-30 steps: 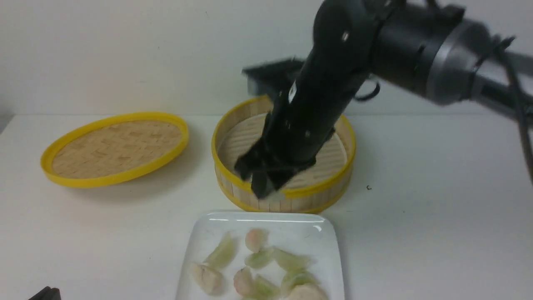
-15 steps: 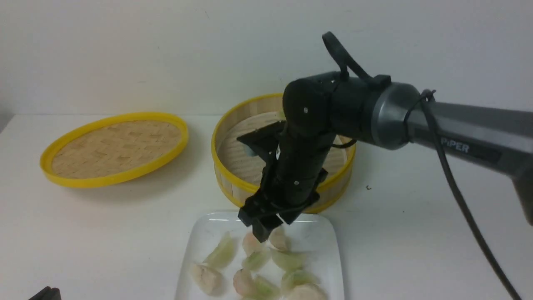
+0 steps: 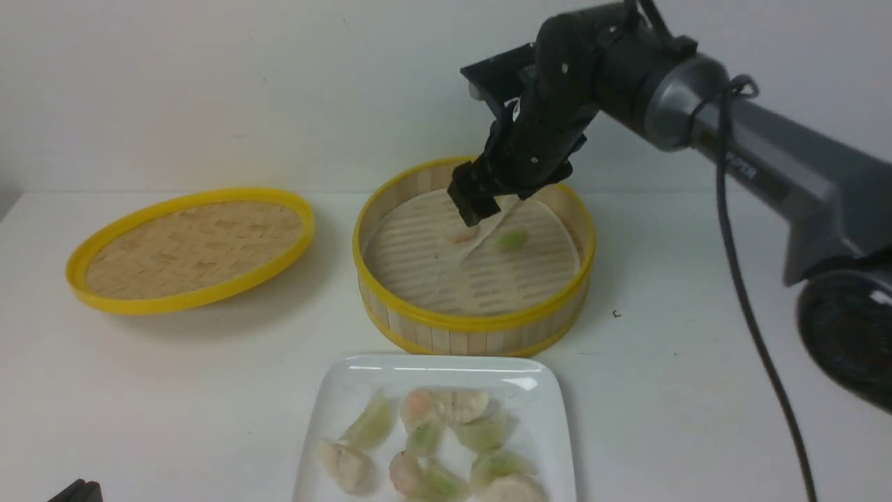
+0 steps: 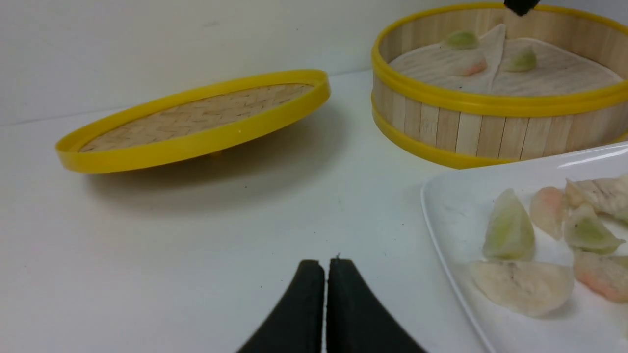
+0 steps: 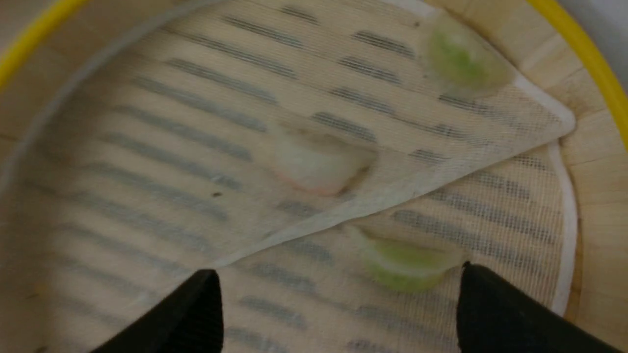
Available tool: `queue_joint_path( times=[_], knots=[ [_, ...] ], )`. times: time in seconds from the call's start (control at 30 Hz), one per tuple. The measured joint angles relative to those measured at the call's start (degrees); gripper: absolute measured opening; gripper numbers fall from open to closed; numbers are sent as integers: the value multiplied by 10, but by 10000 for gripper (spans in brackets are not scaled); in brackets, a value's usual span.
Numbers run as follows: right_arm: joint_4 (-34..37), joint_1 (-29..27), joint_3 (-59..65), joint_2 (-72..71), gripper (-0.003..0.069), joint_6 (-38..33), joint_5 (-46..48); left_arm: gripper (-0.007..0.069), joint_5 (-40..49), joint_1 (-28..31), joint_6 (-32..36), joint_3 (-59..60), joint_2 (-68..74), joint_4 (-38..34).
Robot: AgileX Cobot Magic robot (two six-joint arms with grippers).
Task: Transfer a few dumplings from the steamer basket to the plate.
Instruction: Use the right arm to grab a dumpling from inside the steamer
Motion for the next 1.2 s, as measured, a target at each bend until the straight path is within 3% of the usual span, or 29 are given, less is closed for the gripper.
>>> queue_joint_path(
  times=[0.27, 0.33, 0.4, 0.43, 0.5, 0.63, 0.97, 1.07, 1.17, 1.2],
  knots=[
    [-42, -1, -48, 86, 551, 10, -21, -6, 0, 0, 1, 0, 0, 0],
    [-45, -1, -51, 86, 484, 21, -18, -6, 0, 0, 1, 0, 0, 0],
    [-45, -1, -60, 87, 344, 32, -5, -6, 0, 0, 1, 0, 0, 0],
    [-45, -1, -62, 87, 313, 32, -1, -6, 0, 0, 1, 0, 0, 0],
    [-47, -1, -88, 87, 85, 37, 39, -6, 0, 0, 1, 0, 0, 0],
    [-44, -1, -139, 73, -2, 39, 71, -6, 0, 0, 1, 0, 0, 0],
    [-29, -1, -124, -14, 0, 54, 73, -6, 0, 0, 1, 0, 0, 0],
    [-28, -1, -55, -12, 97, 58, 73, -6, 0, 0, 1, 0, 0, 0],
    [-39, -1, -18, 2, 244, 58, 76, -6, 0, 0, 1, 0, 0, 0],
    [-41, -1, -16, 3, 244, 58, 76, -6, 0, 0, 1, 0, 0, 0]
  ],
)
